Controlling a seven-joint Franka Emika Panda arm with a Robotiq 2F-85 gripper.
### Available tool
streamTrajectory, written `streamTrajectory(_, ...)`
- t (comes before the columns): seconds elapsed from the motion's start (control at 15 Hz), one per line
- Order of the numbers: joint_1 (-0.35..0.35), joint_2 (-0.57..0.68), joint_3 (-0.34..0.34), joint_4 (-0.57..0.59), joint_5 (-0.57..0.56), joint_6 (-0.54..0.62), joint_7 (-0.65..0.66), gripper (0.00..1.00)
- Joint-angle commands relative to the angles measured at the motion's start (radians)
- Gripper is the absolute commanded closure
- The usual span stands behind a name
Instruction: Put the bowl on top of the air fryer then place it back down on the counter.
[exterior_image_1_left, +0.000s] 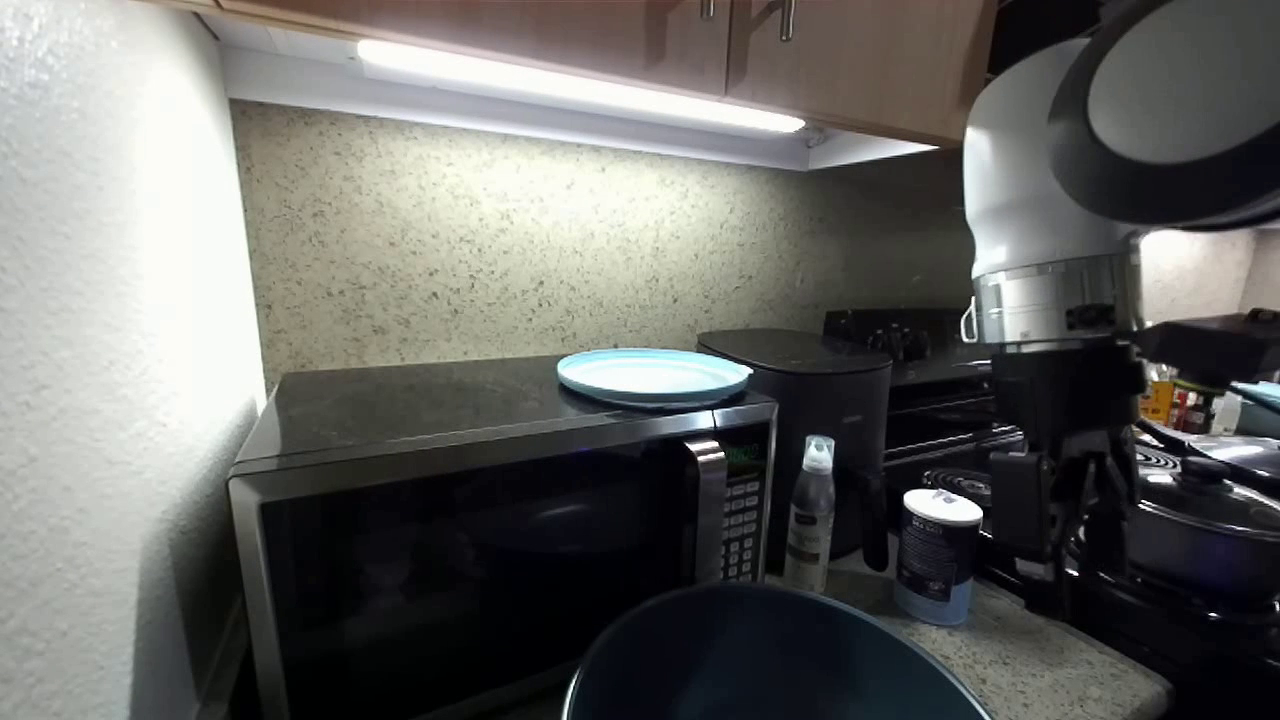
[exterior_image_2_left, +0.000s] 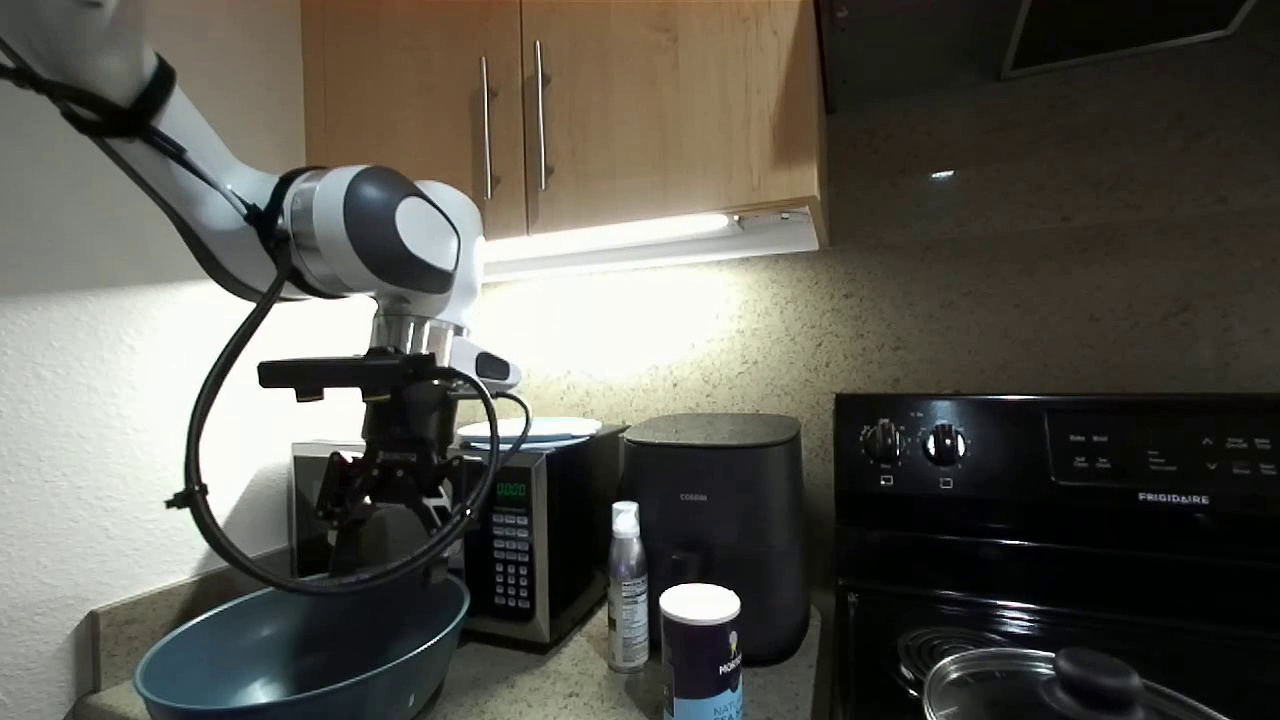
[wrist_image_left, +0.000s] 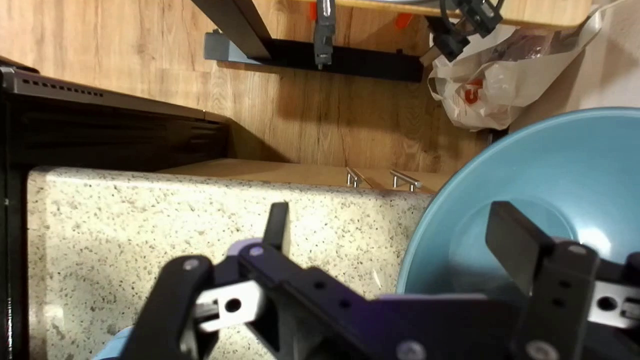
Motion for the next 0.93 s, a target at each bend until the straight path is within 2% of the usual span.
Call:
streamTrajectory(0.0, 0.004, 0.11, -0.004, 0.004, 0.004, 0.109, 0.003, 0.0)
streamTrajectory(0.13, 0.003, 0.166, -0.013, 0.019, 0.012, 0.132, -0.008, 0.0)
streamTrajectory(0.2, -0.002, 0.191, -0.014, 0.035, 0.005, 0.105, 0.005, 0.0)
streamTrajectory(0.33, 0.002, 0.16, -0.014, 0.013, -0.002, 0.107, 0.001, 0.0)
streamTrajectory(0.6, -0.001, 0.2, -0.02, 0.033, -0.001, 0.106, 0.001, 0.0)
streamTrajectory(0.87, 0.015, 0.223, 0.001, 0.025, 0.012, 0.206, 0.044, 0.0)
